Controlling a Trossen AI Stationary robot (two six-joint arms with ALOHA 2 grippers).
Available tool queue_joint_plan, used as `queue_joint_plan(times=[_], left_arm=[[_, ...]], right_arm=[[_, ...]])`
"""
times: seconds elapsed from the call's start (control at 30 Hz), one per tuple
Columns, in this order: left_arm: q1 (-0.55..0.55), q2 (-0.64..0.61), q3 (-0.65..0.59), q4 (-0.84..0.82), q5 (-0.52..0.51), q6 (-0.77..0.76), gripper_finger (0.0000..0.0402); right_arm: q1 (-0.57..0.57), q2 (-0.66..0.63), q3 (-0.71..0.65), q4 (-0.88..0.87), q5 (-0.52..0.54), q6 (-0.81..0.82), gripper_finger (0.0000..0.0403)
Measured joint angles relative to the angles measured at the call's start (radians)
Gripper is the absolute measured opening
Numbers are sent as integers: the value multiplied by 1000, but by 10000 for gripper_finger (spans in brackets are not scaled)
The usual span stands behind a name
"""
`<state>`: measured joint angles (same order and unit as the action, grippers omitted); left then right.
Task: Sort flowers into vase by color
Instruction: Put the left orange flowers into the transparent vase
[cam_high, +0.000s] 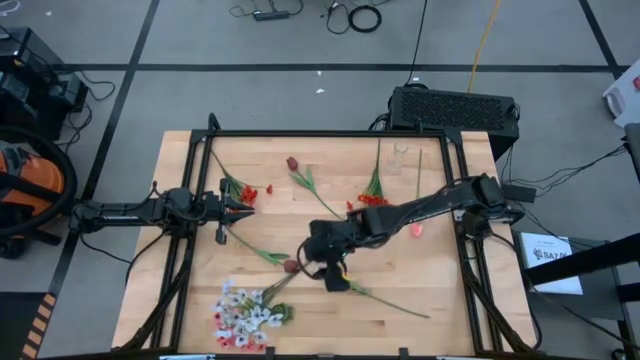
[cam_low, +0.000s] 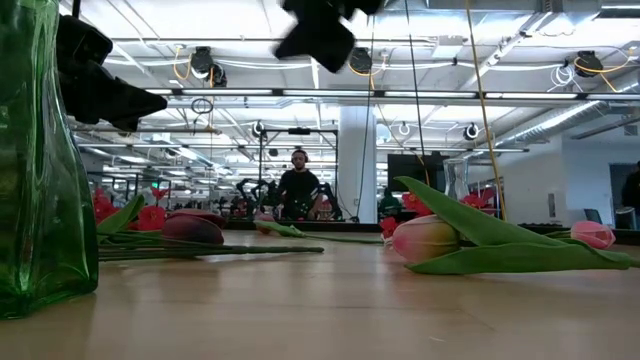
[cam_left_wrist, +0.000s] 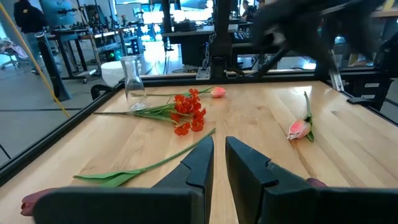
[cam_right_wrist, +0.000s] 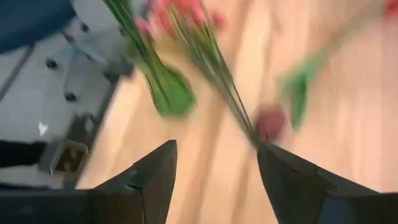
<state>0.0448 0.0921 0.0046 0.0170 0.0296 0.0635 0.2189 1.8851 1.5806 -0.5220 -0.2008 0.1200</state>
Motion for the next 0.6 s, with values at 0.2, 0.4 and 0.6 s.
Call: queue_joint_plan(times=[0.2, 0.4, 0.6], left_arm=[[0, 0, 0, 0, 0, 0, 49], [0, 0, 0, 0, 0, 0, 49], [0, 0, 0, 0, 0, 0, 49]], right_arm=[[-24, -19, 0, -266, -4, 23, 198], [-24, -19, -12, -385, -3, 7, 187], [-31, -18, -18, -386, -1, 65, 176]])
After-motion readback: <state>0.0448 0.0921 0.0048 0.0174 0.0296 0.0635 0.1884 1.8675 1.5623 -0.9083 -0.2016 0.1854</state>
